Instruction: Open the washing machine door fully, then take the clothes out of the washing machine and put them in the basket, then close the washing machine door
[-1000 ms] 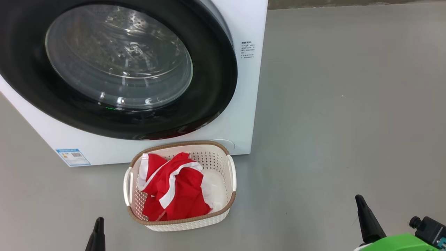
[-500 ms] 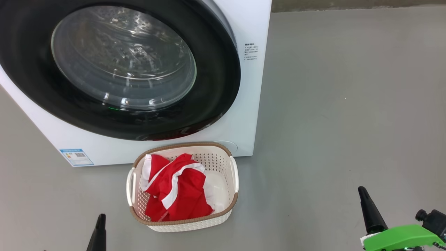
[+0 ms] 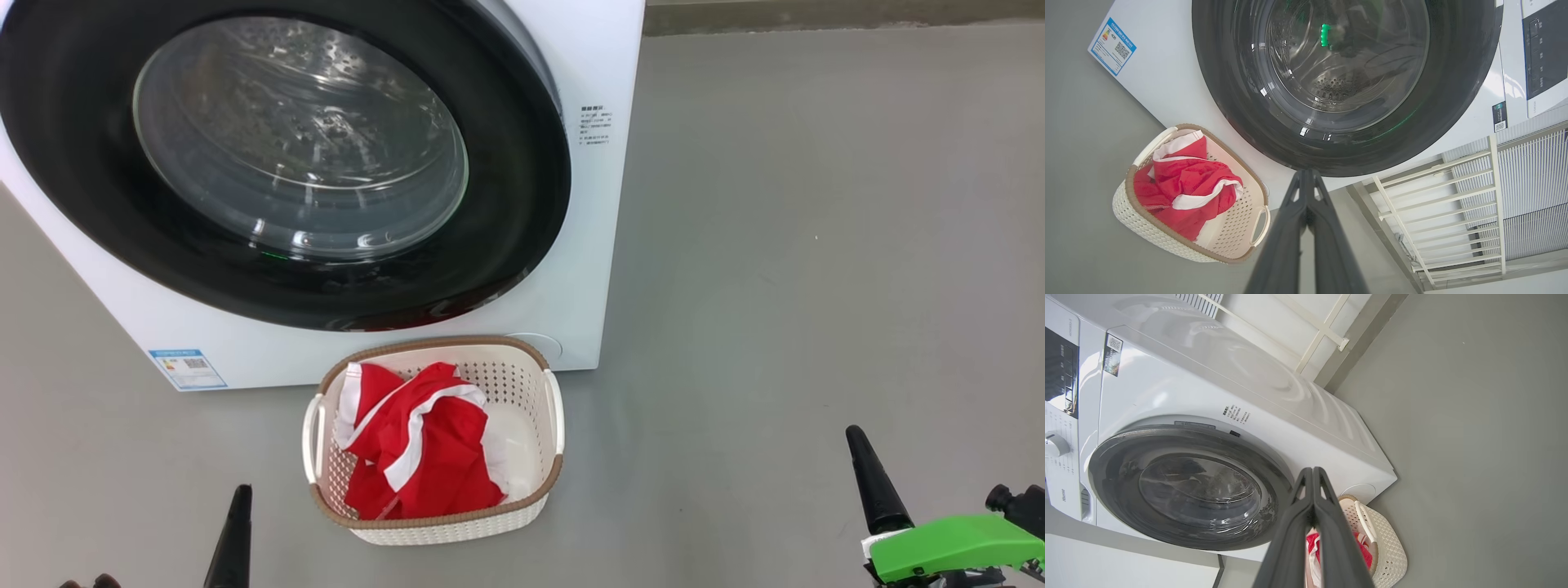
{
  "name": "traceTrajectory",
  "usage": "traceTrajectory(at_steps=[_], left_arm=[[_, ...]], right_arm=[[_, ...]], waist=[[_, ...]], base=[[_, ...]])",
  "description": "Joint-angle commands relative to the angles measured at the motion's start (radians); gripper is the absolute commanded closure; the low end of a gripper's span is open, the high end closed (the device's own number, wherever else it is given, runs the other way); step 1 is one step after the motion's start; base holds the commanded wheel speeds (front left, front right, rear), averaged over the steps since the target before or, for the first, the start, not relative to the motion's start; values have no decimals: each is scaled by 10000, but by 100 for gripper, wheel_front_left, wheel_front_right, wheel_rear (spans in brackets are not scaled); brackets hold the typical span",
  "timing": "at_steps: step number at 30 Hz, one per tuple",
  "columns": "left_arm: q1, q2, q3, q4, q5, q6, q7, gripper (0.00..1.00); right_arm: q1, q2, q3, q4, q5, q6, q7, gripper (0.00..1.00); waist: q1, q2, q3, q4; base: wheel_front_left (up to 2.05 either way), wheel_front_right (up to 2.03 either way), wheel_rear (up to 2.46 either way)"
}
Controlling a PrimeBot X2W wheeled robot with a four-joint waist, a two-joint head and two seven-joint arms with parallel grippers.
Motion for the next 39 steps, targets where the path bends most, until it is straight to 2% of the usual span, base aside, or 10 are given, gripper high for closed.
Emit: traceTrajectory(at_steps=[1, 39], left_arm=[[-440, 181, 179, -183, -372, 4, 121, 100], [-1151, 219, 164, 106, -4383, 6, 1221, 100]], right_arm=[[-452, -151, 86, -275, 324, -5, 87, 100], [-1082, -224, -226, -343, 4121, -9, 1223, 100]], waist=[[-1, 0, -14, 17], [-1, 0, -247, 302]], base=[[0, 0, 0], [0, 0, 0]])
